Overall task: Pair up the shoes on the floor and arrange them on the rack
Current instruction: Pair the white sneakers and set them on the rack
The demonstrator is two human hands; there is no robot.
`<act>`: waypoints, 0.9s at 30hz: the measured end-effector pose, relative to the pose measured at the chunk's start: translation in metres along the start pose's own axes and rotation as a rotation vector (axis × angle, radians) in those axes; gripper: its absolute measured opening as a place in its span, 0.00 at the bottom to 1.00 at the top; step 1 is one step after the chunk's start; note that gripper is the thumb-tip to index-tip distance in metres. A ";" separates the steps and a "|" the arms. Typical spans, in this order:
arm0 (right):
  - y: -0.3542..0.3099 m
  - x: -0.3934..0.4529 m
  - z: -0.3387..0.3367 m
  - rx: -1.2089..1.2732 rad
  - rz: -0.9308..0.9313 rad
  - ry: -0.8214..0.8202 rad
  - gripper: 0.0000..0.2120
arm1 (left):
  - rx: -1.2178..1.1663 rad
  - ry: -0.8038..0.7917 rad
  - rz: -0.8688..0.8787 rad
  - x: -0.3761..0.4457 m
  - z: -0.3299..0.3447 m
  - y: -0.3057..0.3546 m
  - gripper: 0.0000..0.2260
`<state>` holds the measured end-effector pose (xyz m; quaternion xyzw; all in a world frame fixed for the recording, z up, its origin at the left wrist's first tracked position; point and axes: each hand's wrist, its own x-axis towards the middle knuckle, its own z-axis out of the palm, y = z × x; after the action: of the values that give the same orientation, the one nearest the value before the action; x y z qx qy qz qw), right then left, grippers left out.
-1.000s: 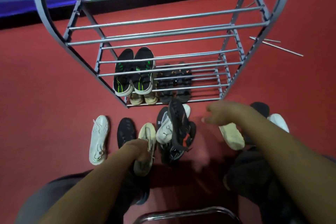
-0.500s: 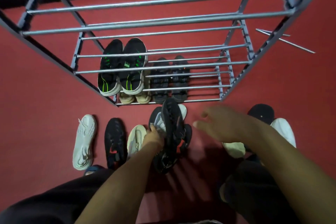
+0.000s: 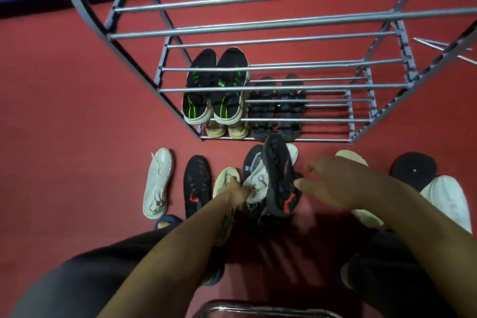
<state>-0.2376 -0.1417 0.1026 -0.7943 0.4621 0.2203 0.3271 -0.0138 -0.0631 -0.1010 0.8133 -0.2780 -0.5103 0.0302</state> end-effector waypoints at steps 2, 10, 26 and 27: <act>0.001 0.004 0.002 0.004 -0.014 0.015 0.17 | -0.069 -0.041 0.021 0.008 0.014 0.008 0.36; 0.008 0.003 -0.001 0.032 0.109 -0.060 0.21 | 0.192 0.304 0.139 0.005 0.044 0.006 0.26; -0.035 -0.007 0.016 0.977 0.016 -0.190 0.35 | -0.802 0.204 0.338 -0.217 -0.029 -0.007 0.11; -0.039 -0.008 0.017 1.078 -0.018 -0.168 0.32 | -0.817 0.170 0.388 -0.221 -0.027 -0.006 0.13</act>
<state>-0.2080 -0.1107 0.1084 -0.4975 0.4752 0.0119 0.7256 -0.0600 0.0427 0.0893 0.7065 -0.1975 -0.4945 0.4661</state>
